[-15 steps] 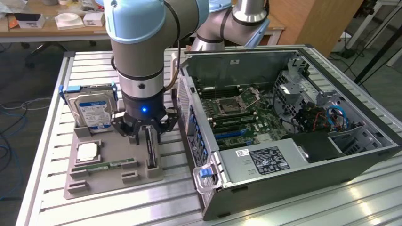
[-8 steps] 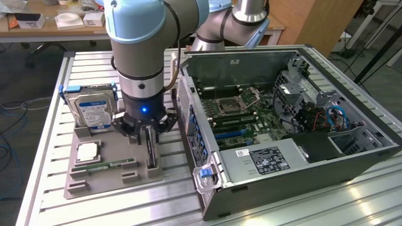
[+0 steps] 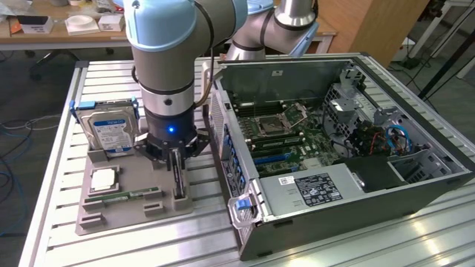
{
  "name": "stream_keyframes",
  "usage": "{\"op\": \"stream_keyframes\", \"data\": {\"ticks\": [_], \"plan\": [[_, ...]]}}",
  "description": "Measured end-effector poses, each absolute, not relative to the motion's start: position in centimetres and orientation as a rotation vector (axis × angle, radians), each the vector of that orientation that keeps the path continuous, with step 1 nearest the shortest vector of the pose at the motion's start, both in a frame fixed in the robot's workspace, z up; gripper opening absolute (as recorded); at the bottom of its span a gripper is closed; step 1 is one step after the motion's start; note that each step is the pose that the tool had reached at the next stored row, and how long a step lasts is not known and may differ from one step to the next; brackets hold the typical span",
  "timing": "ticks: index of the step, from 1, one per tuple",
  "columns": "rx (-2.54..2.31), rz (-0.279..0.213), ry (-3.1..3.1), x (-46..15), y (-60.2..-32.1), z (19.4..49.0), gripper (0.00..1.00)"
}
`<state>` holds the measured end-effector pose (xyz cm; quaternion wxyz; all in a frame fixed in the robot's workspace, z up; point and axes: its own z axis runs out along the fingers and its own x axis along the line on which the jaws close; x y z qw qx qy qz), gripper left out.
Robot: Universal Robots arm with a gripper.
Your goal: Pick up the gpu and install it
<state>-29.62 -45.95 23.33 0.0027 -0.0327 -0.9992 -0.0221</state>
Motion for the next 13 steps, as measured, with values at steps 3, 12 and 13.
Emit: {"op": "stream_keyframes", "data": {"ticks": [3,12,13], "plan": [[-0.103,-0.069,-3.134,-29.61,-45.95,23.32,0.34],[-0.103,-0.069,-3.134,-29.58,-45.94,23.33,0.26],[-0.103,-0.069,-3.134,-29.58,-45.94,23.33,0.26]]}}
